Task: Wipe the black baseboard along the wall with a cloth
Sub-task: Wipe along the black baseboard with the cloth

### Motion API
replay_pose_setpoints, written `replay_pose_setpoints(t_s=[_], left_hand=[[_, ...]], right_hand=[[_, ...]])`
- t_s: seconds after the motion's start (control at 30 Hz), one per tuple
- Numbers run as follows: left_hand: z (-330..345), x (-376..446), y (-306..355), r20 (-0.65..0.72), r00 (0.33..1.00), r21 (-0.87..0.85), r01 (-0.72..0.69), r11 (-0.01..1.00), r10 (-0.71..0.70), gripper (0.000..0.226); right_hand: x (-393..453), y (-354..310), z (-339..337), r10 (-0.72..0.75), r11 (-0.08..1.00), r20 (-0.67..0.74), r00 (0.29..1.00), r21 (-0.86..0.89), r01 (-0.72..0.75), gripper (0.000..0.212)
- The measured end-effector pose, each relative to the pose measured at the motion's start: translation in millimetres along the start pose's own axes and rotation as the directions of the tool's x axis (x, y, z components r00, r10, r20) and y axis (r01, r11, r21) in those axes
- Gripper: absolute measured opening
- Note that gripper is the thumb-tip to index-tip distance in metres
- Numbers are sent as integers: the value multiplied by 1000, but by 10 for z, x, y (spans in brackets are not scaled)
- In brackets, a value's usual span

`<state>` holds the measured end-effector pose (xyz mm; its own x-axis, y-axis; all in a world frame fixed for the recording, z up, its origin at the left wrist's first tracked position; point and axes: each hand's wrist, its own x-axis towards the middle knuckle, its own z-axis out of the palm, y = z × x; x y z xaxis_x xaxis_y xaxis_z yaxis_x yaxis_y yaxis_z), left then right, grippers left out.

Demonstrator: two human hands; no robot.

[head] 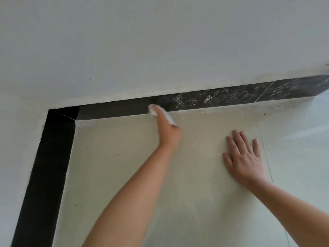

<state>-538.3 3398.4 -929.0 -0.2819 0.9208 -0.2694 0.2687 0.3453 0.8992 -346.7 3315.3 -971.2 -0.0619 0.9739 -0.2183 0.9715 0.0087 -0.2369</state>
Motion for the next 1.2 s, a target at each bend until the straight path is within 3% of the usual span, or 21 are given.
replay_pose_setpoints(t_s=[0.07, 0.1, 0.23, 0.33, 0.77, 0.93, 1.07, 1.2], left_hand=[[206, -183, 91, 121, 990, 62, -79, 995, 71, 80], [281, -210, 116, 116, 990, 65, -86, 994, 78, 80], [248, -49, 211, -157, 988, 11, -4, 1000, 6, 78], [220, -28, 238, -226, 974, 2, -31, 1000, 30, 79], [591, -236, 179, 97, 972, 113, -223, 968, 212, 83], [729, -294, 254, 111, 965, 133, -250, 959, 236, 83], [823, -382, 359, 237, 938, 111, -285, 952, 254, 81], [665, -422, 268, 132, 947, 150, -311, 938, 293, 82]], right_hand=[[5, 2, 3, -4, 1000, -10, 1000, 12, 4, 84], [2, 6, 5, -7, 1000, -17, 1000, 22, 8, 83], [-13, 37, 7, -48, 998, -24, 999, 37, 49, 81], [-23, 49, -5, -61, 998, -41, 997, 20, 61, 72], [-111, 307, -86, -90, 989, -197, 976, 101, 112, 51], [-185, 529, -155, -128, 990, -164, 978, 35, 136, 53], [-225, 550, -124, -75, 997, -67, 995, -7, 74, 67], [-224, 531, -62, -29, 995, 22, 999, -94, 31, 84]])
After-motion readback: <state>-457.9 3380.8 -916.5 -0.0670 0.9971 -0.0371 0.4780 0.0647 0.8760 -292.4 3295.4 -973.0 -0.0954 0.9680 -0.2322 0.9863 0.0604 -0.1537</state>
